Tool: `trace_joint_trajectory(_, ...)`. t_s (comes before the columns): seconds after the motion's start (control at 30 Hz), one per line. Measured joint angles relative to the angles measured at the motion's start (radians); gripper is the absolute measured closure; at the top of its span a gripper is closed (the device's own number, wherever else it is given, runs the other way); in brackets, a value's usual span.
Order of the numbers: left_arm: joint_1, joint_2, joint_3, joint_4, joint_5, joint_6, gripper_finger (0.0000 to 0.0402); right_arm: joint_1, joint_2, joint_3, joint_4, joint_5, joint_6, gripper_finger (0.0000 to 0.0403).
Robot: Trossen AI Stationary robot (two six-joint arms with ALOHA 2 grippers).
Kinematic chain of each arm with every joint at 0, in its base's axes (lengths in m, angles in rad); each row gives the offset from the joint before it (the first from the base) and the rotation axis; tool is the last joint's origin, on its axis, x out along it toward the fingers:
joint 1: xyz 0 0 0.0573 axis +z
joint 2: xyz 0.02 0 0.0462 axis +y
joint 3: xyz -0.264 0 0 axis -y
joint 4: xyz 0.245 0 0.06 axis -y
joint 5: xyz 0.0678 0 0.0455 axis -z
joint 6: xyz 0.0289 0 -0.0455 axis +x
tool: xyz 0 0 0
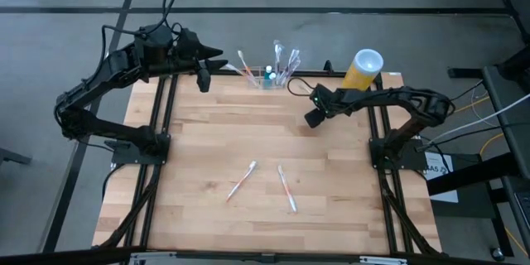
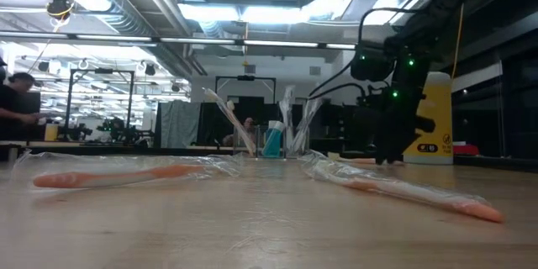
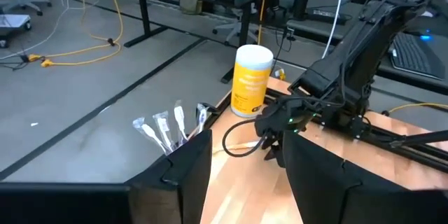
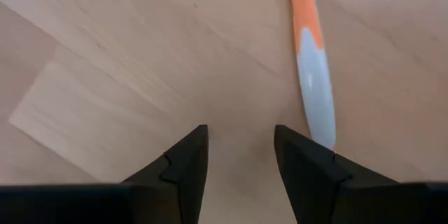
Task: Pick & Place toothbrushing station
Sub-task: Put the orange toothbrush into the transparent organizer
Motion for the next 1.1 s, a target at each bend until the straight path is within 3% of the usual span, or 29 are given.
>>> trace_joint_trajectory(0.13,0.0,0.0,0.0,0.0,-0.001,0.001,0.0232,0.014,-0.014,0.05,-0.042,0.008,-0.039,0.0236)
trace_joint_trajectory(0.27,0.0,0.0,0.0,0.0,-0.005,0.011,0.0233,0.017,-0.025,0.107,-0.054,0.086,-0.09,0.0236)
trace_joint_trajectory(0.5,0.0,0.0,0.0,0.0,-0.004,0.01,0.0233,-0.074,-0.021,0.115,-0.095,0.098,-0.149,0.0236)
trace_joint_trajectory(0.77,0.0,0.0,0.0,0.013,0.017,0.008,0.0233,-0.17,-0.004,0.112,-0.096,-0.004,-0.176,0.0236)
trace_joint_trajectory(1.1,-0.033,0.0,0.0,0.015,0.028,-0.008,0.0233,-0.177,0.113,0.116,-0.095,-0.096,-0.182,0.0237)
